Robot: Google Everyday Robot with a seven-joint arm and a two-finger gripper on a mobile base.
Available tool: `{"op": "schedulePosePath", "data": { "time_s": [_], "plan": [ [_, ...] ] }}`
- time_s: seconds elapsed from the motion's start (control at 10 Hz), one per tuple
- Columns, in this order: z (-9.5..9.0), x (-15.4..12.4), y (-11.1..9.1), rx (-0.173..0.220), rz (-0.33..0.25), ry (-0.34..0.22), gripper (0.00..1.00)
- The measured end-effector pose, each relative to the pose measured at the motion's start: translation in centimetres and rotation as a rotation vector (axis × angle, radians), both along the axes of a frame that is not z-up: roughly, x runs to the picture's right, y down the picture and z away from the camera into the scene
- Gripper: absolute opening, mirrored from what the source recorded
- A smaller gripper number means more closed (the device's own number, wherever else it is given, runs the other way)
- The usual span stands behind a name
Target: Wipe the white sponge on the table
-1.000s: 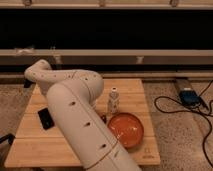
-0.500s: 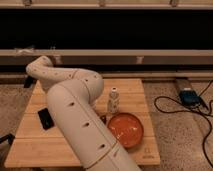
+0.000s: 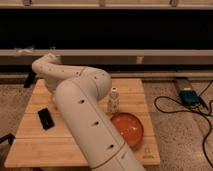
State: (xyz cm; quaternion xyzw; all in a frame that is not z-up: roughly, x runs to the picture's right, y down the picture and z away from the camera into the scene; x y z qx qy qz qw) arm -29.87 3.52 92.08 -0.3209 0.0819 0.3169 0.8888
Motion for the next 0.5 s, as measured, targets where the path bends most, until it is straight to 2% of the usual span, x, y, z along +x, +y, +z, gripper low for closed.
{"op": "schedulePosePath", "data": {
  "time_s": [0.3,0.5],
  "plan": [
    [-2.2,0.0,-1.1,0.019,0.024,-0.085,0.8],
    [-2.3,0.0,-1.1,0.021,0.023,-0.086,0.8]
  ]
}}
